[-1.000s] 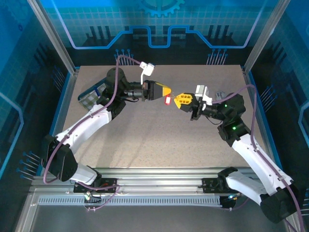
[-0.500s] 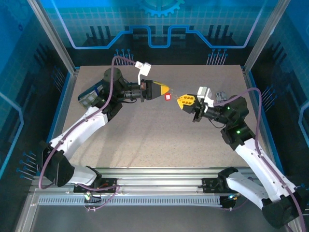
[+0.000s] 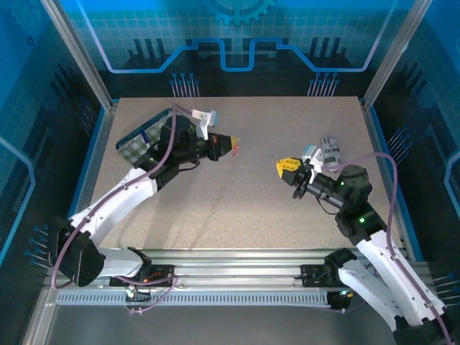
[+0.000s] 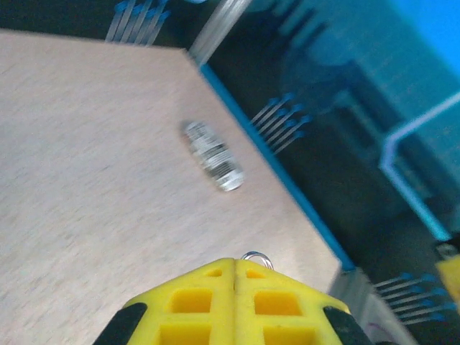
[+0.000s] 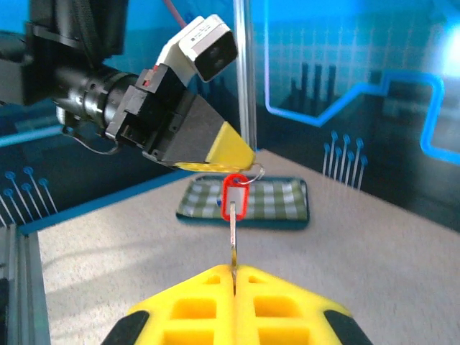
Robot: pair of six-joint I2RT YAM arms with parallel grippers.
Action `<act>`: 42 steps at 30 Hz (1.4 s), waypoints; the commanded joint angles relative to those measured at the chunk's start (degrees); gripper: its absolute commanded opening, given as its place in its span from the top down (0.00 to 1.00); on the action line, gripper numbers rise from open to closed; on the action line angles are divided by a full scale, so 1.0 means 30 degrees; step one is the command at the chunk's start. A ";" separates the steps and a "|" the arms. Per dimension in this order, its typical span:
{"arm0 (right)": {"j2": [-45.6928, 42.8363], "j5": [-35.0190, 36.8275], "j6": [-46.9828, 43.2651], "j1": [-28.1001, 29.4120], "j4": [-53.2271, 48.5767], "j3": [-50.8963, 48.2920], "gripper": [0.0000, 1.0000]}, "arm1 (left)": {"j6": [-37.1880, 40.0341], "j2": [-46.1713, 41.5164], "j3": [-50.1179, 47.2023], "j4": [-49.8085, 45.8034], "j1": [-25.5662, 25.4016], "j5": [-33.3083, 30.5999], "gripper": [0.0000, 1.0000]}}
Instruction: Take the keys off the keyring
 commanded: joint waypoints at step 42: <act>0.8938 0.2148 0.6187 -0.2559 0.1955 -0.0676 1.00 | -0.0849 -0.1340 -0.5755 -0.2104 0.0626 -1.0255 0.38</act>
